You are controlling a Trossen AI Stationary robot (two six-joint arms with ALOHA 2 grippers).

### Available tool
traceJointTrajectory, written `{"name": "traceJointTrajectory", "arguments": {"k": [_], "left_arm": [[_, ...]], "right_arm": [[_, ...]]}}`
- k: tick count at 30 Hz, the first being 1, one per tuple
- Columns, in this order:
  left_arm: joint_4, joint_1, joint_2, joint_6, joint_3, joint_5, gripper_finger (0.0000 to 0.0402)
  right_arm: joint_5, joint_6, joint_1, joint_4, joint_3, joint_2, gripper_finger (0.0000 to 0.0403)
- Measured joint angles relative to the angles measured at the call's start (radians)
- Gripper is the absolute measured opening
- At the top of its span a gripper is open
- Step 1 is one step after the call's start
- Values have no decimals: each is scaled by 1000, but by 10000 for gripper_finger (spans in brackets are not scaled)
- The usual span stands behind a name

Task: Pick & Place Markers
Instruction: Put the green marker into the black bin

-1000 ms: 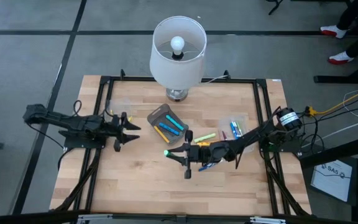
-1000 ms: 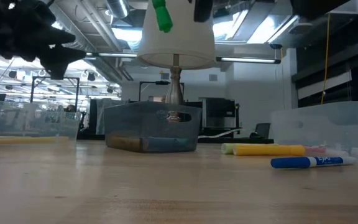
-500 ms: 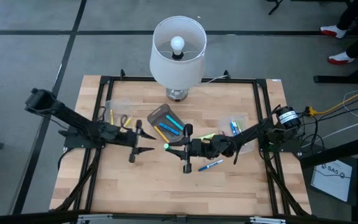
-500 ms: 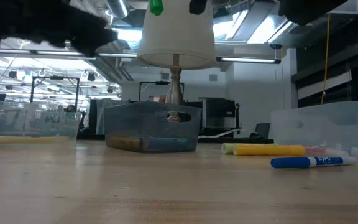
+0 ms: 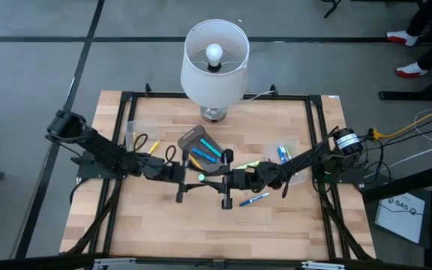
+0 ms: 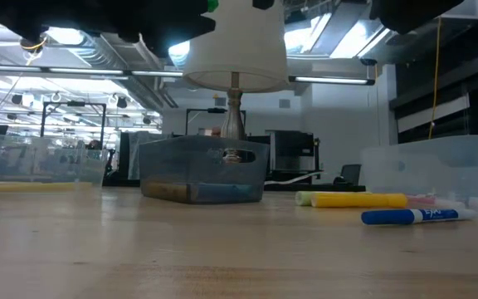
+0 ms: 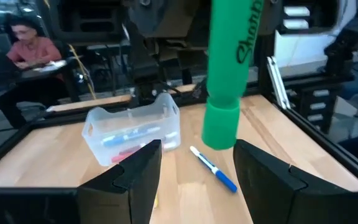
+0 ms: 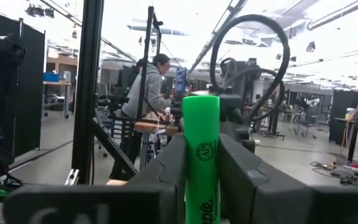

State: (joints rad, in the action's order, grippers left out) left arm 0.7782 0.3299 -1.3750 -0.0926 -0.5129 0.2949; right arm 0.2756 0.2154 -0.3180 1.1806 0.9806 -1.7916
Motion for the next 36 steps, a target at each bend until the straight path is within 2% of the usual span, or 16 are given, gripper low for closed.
{"name": "traceJointTrajectory", "arguments": {"k": [20,23,31,36], "left_arm": [[119,-18,-5,53,1,-10,190],[121,-18,-4,53,1,-14,164],[133,-18,-8,53,1,-36,57],[133,-18,-8,58,1,-36,47]], "right_arm": [[1,35,2,38,0,1,70],[1,55,2,50,0,1,68],[3,51,8,62,0,1,70],[3,51,8,64,0,1,68]]}}
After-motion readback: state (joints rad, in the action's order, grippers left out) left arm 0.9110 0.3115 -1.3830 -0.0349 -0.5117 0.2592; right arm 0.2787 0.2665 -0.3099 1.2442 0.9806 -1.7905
